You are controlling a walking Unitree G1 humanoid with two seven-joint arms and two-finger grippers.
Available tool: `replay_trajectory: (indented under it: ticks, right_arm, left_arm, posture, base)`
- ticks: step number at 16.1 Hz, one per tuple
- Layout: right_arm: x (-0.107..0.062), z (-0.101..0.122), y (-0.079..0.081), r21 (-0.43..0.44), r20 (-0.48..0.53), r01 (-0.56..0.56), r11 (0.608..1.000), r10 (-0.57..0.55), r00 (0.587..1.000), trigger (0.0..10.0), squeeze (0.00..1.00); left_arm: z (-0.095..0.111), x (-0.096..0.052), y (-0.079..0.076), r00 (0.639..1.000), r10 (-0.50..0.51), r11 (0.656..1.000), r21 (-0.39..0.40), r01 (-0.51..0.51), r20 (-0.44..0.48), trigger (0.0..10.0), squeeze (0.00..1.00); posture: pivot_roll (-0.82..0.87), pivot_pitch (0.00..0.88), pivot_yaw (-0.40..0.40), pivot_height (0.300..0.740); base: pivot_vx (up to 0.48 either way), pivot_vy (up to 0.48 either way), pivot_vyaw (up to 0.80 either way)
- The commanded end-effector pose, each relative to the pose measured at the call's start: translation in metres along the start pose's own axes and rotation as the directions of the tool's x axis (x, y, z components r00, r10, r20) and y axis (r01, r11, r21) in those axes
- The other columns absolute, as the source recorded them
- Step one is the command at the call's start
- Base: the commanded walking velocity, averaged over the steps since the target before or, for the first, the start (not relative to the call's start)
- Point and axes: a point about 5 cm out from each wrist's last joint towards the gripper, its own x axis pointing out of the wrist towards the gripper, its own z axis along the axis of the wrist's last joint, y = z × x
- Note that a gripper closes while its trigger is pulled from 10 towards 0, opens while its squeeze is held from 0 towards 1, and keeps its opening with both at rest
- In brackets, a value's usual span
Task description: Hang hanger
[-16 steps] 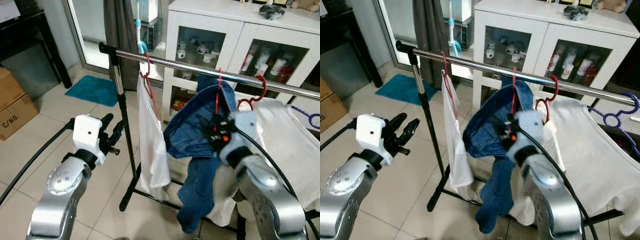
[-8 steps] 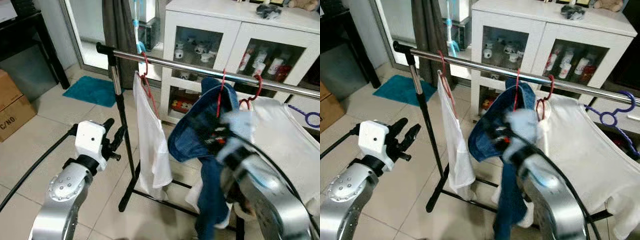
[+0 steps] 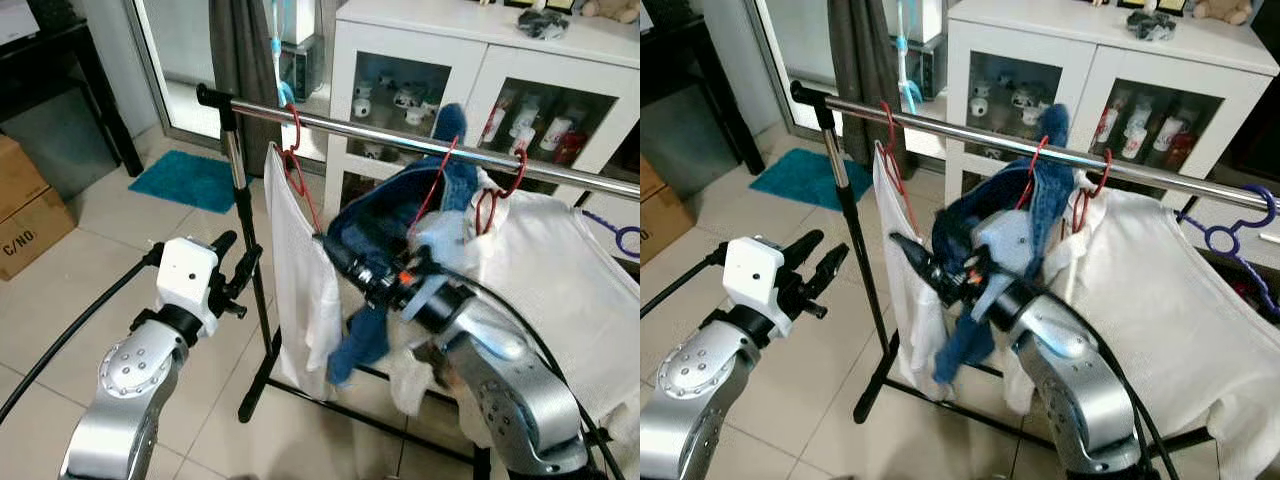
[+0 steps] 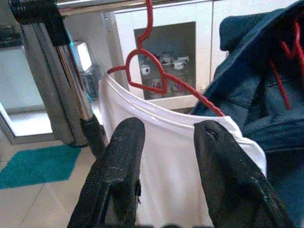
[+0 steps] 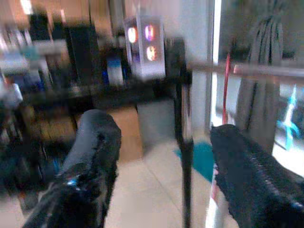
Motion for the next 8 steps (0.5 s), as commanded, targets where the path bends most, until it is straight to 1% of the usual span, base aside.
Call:
replay_trajectory:
  ticks: [1, 2, 3, 4, 5, 6, 8]
  right_arm:
    - [-0.005, 0.017, -0.002, 0.03, 0.134, 0.01, 0.999, -0.014, 0.991, 10.0, 1.0]
    - [-0.01, 0.025, -0.006, 0.066, 0.21, 0.052, 0.996, -0.065, 0.976, 10.0, 1.0]
    - [-0.013, 0.027, -0.011, 0.056, 0.22, 0.127, 0.99, -0.137, 0.966, 10.0, 1.0]
    - [-0.026, 0.021, -0.028, 0.012, 0.145, 0.352, 0.936, -0.35, 0.926, 10.0, 1.0]
    - [-0.032, 0.018, -0.034, -0.014, 0.108, 0.428, 0.903, -0.425, 0.899, 10.0, 1.0]
    - [-0.044, 0.007, -0.039, -0.052, 0.032, 0.511, 0.858, -0.51, 0.86, 10.0, 0.0]
    - [-0.051, -0.007, -0.043, -0.074, -0.065, 0.56, 0.825, -0.564, 0.823, 10.0, 0.0]
  left_arm:
    - [0.001, -0.002, -0.003, 0.999, -0.029, 1.0, -0.011, 0.029, 0.013, 10.0, 0.0]
    - [0.001, -0.002, -0.003, 0.999, -0.031, 0.999, -0.019, 0.031, 0.017, 10.0, 0.0]
    - [0.001, -0.002, -0.003, 1.0, -0.028, 0.999, -0.026, 0.028, 0.015, 10.0, 0.0]
    - [0.001, -0.001, -0.002, 1.0, -0.012, 0.999, -0.051, 0.012, 0.005, 10.0, 0.0]
    - [0.001, 0.0, -0.002, 1.0, -0.006, 0.998, -0.059, 0.006, -0.001, 10.0, 0.0]
    - [-0.001, 0.0, -0.001, 1.0, 0.006, 0.999, -0.052, -0.006, -0.009, 10.0, 0.0]
    - [-0.004, 0.001, 0.0, 1.0, 0.013, 0.998, -0.055, -0.014, -0.025, 10.0, 0.0]
  posture:
    - [0.03, 0.0, -0.001, 0.74]
    - [0.03, 0.0, -0.001, 0.74]
    - [0.03, 0.0, -0.001, 0.74]
    - [0.03, 0.0, -0.006, 0.74]
    - [0.02, 0.0, -0.008, 0.74]
    - [0.02, 0.0, -0.008, 0.74]
    - [0.01, 0.0, -0.005, 0.74]
  base:
    - [0.0, 0.0, 0.0]
    - [0.0, 0.0, 0.0]
    - [0.0, 0.0, 0.0]
    - [0.0, 0.0, 0.0]
    - [0.0, 0.0, 0.0]
    - [0.0, 0.0, 0.0]
    - [0.0, 0.0, 0.0]
